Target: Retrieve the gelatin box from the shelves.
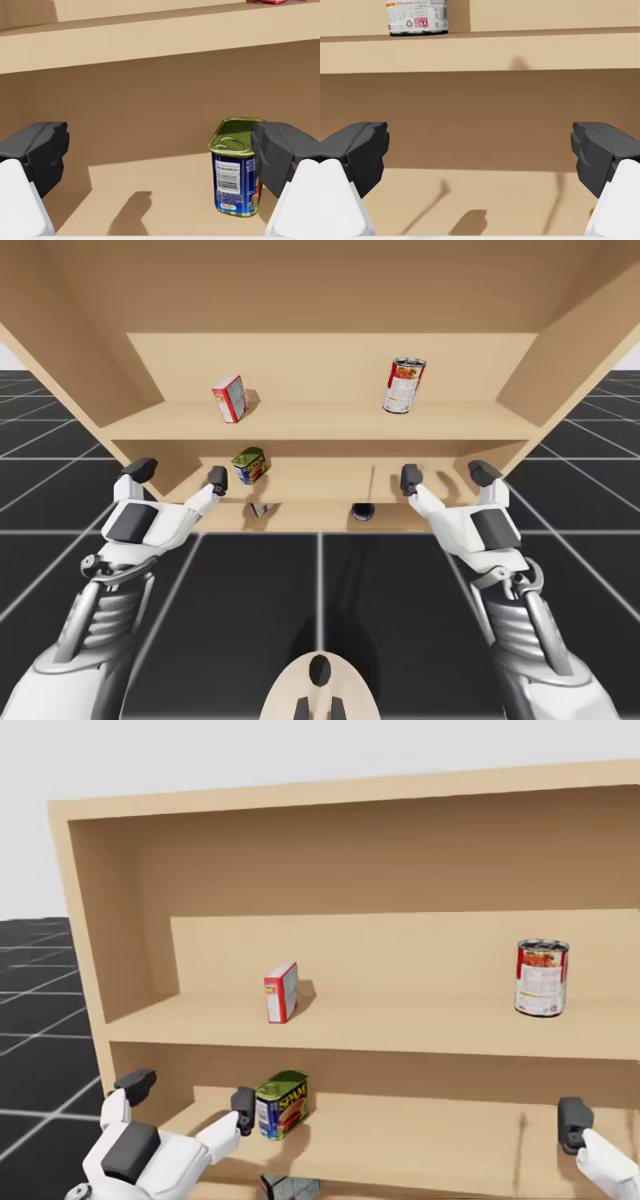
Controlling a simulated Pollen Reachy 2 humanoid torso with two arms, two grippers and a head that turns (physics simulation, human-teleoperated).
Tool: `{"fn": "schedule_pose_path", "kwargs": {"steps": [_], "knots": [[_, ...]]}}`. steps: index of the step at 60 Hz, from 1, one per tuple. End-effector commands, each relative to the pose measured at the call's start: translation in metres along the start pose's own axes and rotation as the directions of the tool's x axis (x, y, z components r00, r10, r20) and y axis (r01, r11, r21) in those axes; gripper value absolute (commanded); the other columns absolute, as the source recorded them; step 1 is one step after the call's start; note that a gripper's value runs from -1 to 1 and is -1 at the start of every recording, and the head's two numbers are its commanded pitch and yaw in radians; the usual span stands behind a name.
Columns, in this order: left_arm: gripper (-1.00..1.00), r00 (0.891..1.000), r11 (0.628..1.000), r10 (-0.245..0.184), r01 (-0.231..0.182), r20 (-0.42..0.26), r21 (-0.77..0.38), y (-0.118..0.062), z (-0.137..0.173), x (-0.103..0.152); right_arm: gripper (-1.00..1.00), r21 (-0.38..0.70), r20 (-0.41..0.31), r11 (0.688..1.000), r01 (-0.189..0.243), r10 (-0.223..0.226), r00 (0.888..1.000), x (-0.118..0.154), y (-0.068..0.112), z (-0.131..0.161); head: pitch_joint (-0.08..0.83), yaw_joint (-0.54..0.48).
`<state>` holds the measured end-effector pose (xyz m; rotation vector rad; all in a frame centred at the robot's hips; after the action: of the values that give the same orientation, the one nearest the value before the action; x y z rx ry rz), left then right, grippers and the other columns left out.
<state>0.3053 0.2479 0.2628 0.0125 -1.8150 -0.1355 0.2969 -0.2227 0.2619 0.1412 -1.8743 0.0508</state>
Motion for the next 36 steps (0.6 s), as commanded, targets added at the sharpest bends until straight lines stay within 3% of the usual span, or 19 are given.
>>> {"fn": "schedule_pose_path", "kwargs": {"steps": [1, 11, 27, 36], "knots": [[-1.0, 1.0, 1.0, 0.003, -0.003, -0.009, 0.002, 0.001, -0.001, -0.001, -1.0, -0.005, -0.002, 1.0, 0.01, -0.01, 1.0, -0.002, 0.004, 0.001, 0.125, 0.24], [-1.0, 1.0, 1.0, 0.027, -0.027, -0.016, -0.008, -0.002, 0.003, 0.005, -1.0, -0.01, 0.0, 1.0, 0.007, -0.007, 1.0, -0.001, 0.003, 0.001, 0.133, 0.25], [-1.0, 0.999, 0.999, -0.004, 0.002, -0.032, -0.053, -0.023, 0.03, 0.066, -1.0, -0.022, 0.002, 1.0, 0.003, -0.003, 1.0, 0.0, 0.002, 0.001, 0.143, 0.26], [-1.0, 1.0, 0.995, 0.013, -0.016, -0.023, -0.102, -0.029, 0.026, 0.096, -1.0, -0.027, 0.002, 1.0, 0.001, -0.001, 1.0, 0.0, 0.001, 0.002, 0.144, 0.26]]}}
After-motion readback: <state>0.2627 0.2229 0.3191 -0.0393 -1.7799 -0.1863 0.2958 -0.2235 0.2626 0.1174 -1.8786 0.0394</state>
